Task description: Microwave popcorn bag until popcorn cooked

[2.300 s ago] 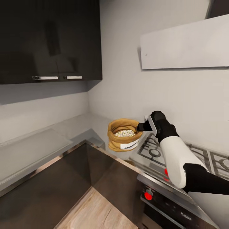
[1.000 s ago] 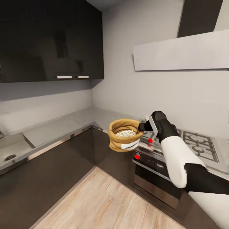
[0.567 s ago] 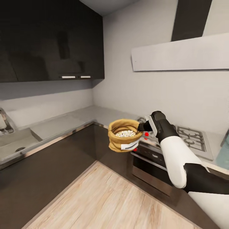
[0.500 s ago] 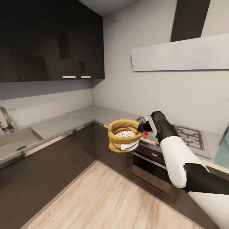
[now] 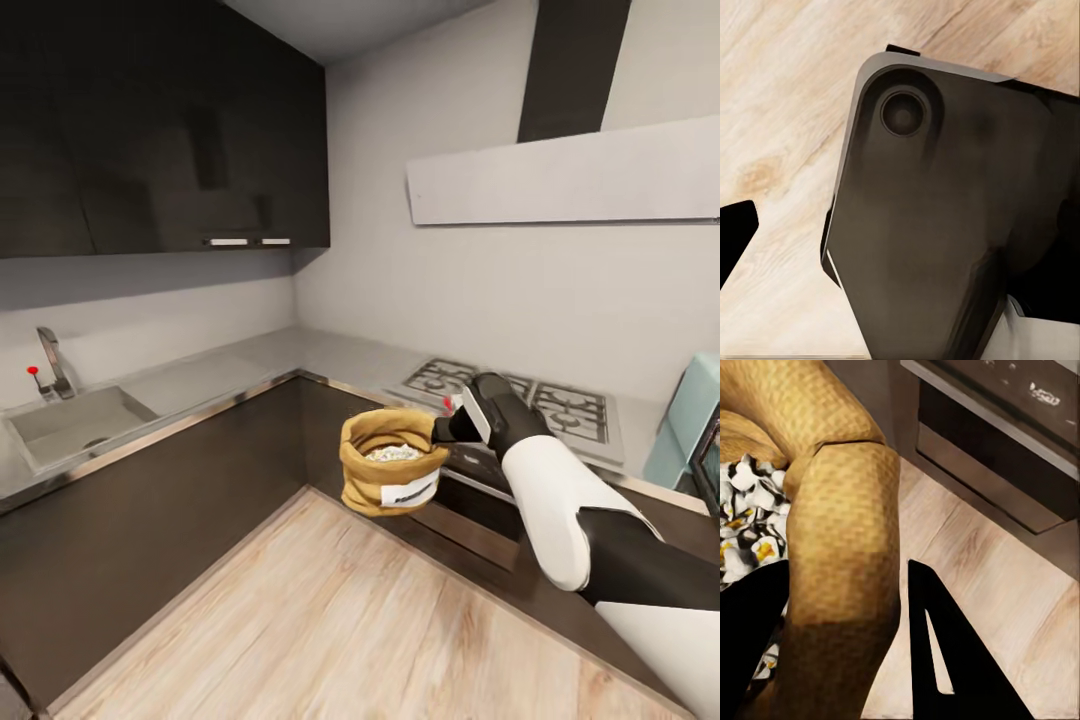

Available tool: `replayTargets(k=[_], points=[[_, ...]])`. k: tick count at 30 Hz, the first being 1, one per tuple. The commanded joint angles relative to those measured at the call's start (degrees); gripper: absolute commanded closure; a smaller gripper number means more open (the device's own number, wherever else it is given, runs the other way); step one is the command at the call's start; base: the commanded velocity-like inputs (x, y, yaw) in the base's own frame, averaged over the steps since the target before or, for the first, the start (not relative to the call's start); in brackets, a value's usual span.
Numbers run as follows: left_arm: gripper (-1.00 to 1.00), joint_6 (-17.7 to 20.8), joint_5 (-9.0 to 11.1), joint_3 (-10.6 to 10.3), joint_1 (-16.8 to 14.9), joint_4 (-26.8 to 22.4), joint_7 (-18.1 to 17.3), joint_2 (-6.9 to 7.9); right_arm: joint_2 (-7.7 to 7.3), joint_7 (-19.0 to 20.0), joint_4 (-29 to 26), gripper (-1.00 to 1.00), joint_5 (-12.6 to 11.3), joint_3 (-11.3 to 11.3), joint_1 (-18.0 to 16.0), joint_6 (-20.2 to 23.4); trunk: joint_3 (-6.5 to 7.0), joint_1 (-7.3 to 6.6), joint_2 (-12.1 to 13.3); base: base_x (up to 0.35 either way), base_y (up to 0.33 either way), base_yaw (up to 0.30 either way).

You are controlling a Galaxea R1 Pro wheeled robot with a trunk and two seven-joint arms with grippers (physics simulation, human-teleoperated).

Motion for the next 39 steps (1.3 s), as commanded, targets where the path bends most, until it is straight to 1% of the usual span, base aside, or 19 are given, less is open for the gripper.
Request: replayTargets(k=[1,3,5,13,17,18,19,20,24,25,27,39], points=[[-1.0,-0.1,0.0,0.4,0.0,-0.1,0.0,-0.01,-0.21,0.4,0.0,1.0,0.4,-0.5,0.0,0.2,-0.07,-0.03,-0.1,-0.348,0.0,0.0],[-1.0,-0.1,0.0,0.4,0.0,-0.1,0.0,-0.01,-1.06,0.5,0.1,1.0,0.4,-0.5,0.0,0.2,-0.07,-0.03,-0.1,-0.348,0.0,0.0],[-1.0,-0.1,0.0,0.4,0.0,-0.1,0.0,-0.01,-1.5,0.5,0.2,1.0,0.4,-0.5,0.0,0.2,-0.07,-0.03,-0.1,-0.348,0.0,-0.046],[-1.0,-0.1,-0.2,0.4,0.0,-0.1,0.0,0.06,-1.8,0.5,0.9,1.0,0.4,-0.5,0.0,0.2,-0.07,-0.03,-0.1,-0.322,0.0,-0.112],[-1.0,-0.1,-0.2,0.4,0.0,-0.1,0.0,0.08,-1.9,0.4,2.9,1.0,0.3,-0.6,0.0,0.2,-0.07,-0.03,-0.1,-0.016,0.0,-0.244],[-1.0,-0.1,-0.1,0.4,0.0,-0.1,0.0,0.08,-2.11,0.5,4.1,1.0,0.3,-0.6,0.0,0.2,-0.07,-0.03,-0.1,-0.001,0.0,-0.283],[-1.0,-0.1,-0.1,0.4,0.0,-0.1,0.0,0.08,-2.62,0.5,6.2,1.0,0.3,-0.6,0.0,0.2,-0.07,-0.03,-0.1,0.0,0.0,-0.287],[-1.0,-0.1,-0.1,0.4,0.0,-0.1,0.0,0.08,-2.74,0.5,6.9,1.0,0.3,-0.6,0.0,0.2,-0.07,-0.03,-0.1,0.0,0.0,-0.287],[-1.0,-0.1,-0.1,0.4,0.0,-0.1,0.0,0.08,-3.85,0.5,7.5,1.0,0.2,-0.6,0.0,0.2,-0.07,-0.03,-0.1,0.0,0.0,-0.288],[-1.0,-0.1,-0.1,0.4,0.0,-0.1,0.0,0.08,-4.37,0.6,7.6,1.0,0.2,-0.6,0.0,0.2,-0.07,-0.03,-0.1,0.0,0.0,-0.288],[-1.0,-0.2,-0.1,0.4,0.0,-0.1,0.0,0.08,-4.77,0.7,7.6,1.0,0.2,-0.6,0.0,0.2,-0.07,-0.03,-0.1,0.0,0.0,-0.288],[-1.0,-0.1,0.0,0.5,0.0,-0.1,0.0,0.08,-4.87,0.5,7.6,1.0,0.2,-0.6,0.0,0.2,-0.07,-0.03,-0.1,0.0,0.0,-0.289]])
